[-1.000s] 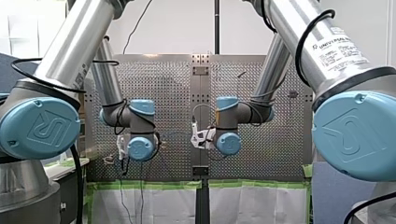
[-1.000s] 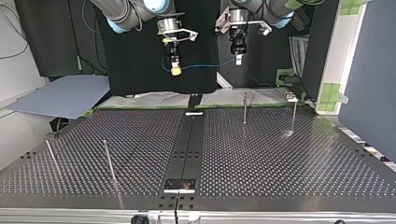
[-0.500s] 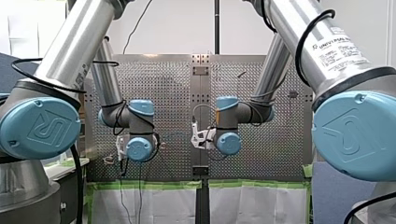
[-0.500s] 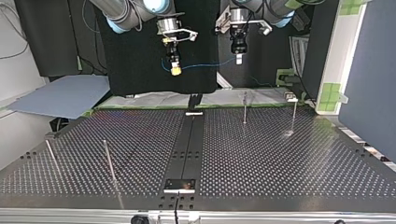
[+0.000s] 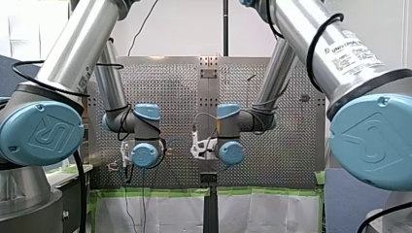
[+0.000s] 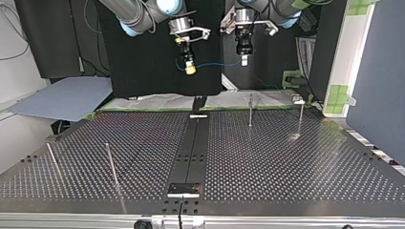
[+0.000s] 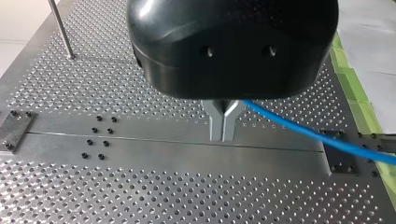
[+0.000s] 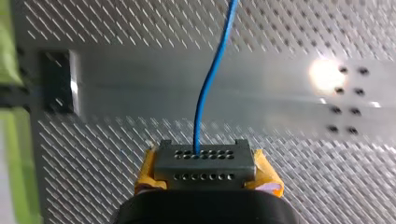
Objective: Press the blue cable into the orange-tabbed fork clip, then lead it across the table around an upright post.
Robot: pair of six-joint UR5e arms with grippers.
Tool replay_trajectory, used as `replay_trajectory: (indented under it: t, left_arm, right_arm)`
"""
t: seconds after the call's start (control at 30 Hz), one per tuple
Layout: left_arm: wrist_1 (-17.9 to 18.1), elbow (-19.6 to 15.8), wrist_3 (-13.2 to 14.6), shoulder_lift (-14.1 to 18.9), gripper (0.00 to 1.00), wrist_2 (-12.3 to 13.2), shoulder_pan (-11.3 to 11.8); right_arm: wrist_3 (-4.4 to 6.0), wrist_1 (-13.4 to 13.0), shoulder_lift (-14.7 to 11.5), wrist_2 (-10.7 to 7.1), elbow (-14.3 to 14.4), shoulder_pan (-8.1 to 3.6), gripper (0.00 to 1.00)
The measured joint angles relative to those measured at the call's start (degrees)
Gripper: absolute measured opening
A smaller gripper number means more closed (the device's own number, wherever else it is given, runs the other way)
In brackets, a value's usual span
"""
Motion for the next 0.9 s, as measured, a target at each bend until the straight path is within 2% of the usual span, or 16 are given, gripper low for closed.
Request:
replay_trajectory:
  t: [0.07, 0.17, 0.37, 0.57, 0.63, 0.73, 0.9]
  left_arm:
    - [0.0, 0.0, 0.0, 0.0, 0.0, 0.0, 0.0]
    - [0.0, 0.0, 0.0, 0.0, 0.0, 0.0, 0.0]
    - [0.0, 0.0, 0.0, 0.0, 0.0, 0.0, 0.0]
    - [0.0, 0.0, 0.0, 0.0, 0.0, 0.0, 0.0]
    - [0.2, -0.2, 0.2, -0.2, 0.0, 0.2, 0.2]
    - [1.2, -1.1, 0.8, -1.2, 0.0, 1.2, 1.2]
    - [2.1, -1.6, -0.5, -0.7, 0.0, 3.5, 2.1]
  right_arm:
    - [1.18, 1.2, 1.2, -0.01, -1.2, 0.82, 0.0]
    - [3.03, 3.0, 3.0, -0.01, -3.0, 1.3, 0.0]
    - [6.56, 6.5, 6.6, -0.02, -5.7, 1.47, 0.0]
    - [9.48, 9.5, 8.5, 0.02, -6.0, 1.45, 0.0]
    - [10.19, 10.4, 8.3, 0.25, -5.8, 1.16, 0.0]
    - [11.38, 11.9, 7.4, 0.31, -4.8, 0.1, 0.0]
    - [14.22, 14.9, 4.6, -0.64, -2.9, -2.69, 0.0]
